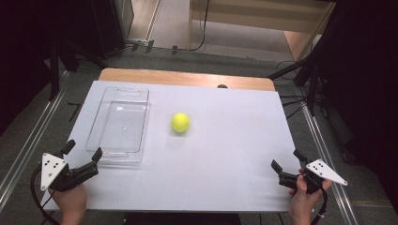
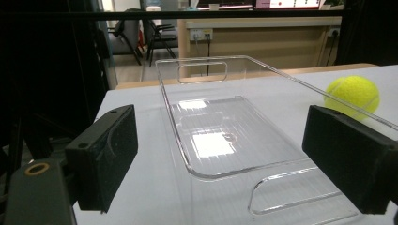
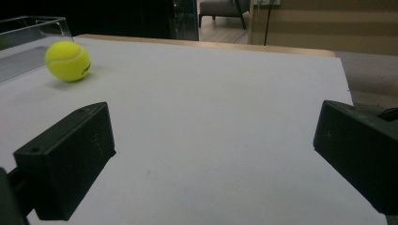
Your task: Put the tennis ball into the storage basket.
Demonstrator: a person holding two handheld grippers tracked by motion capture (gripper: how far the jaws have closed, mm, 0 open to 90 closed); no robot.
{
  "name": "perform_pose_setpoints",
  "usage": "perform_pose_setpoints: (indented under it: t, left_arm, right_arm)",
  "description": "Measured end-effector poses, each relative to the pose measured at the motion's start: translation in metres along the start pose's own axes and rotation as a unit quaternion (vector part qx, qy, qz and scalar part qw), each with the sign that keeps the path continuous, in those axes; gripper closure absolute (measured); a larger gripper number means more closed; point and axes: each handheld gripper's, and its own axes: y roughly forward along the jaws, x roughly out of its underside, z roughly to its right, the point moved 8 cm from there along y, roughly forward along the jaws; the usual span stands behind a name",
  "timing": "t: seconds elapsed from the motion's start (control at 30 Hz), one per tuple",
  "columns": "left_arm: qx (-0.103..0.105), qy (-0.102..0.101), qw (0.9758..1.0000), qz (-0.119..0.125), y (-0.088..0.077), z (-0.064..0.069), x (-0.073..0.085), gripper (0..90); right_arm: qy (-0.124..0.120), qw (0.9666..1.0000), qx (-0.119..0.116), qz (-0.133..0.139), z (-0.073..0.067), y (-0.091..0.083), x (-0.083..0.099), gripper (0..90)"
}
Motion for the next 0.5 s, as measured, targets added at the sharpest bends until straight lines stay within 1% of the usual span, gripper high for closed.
perform_pose_setpoints:
  t: [0.07,0.1,0.23,0.27,0.33,0.4,0.43,0.47,0.5]
  left_arm:
    - [0.000,-0.001,1.0000,0.000,0.000,0.000,0.000,11.4]
    - [-0.001,0.002,1.0000,-0.001,0.000,0.001,0.000,11.3]
    - [-0.001,0.007,1.0000,0.002,0.001,0.003,0.000,11.3]
    - [-0.002,0.006,1.0000,0.003,0.001,0.003,0.000,11.3]
    - [-0.003,0.005,1.0000,0.001,0.002,0.002,0.001,11.3]
    - [-0.003,0.005,1.0000,0.003,0.002,0.003,0.001,11.3]
    - [-0.004,0.007,1.0000,0.002,0.002,0.003,0.001,11.3]
    - [-0.005,0.006,1.0000,0.002,0.002,0.003,0.001,11.3]
    - [-0.006,0.010,0.9999,0.001,0.002,0.003,0.001,11.3]
  right_arm:
    - [0.000,1.0000,0.004,-0.001,-0.001,0.000,-0.001,0.0]
    - [-0.003,1.0000,0.004,0.001,-0.001,0.000,-0.002,0.0]
    - [-0.011,0.9999,-0.007,-0.006,-0.005,0.002,-0.005,0.0]
    - [-0.018,0.9998,-0.008,-0.009,-0.006,0.002,-0.005,0.0]
    - [-0.023,0.9996,-0.011,-0.015,-0.009,0.005,-0.007,0.0]
    - [-0.024,0.9993,-0.014,-0.024,-0.012,0.008,-0.009,0.0]
    - [-0.024,0.9993,-0.014,-0.024,-0.012,0.008,-0.009,0.0]
    - [-0.029,0.9988,-0.015,-0.036,-0.013,0.012,-0.011,0.0]
    - [-0.026,0.9986,-0.013,-0.045,-0.013,0.013,-0.011,0.0]
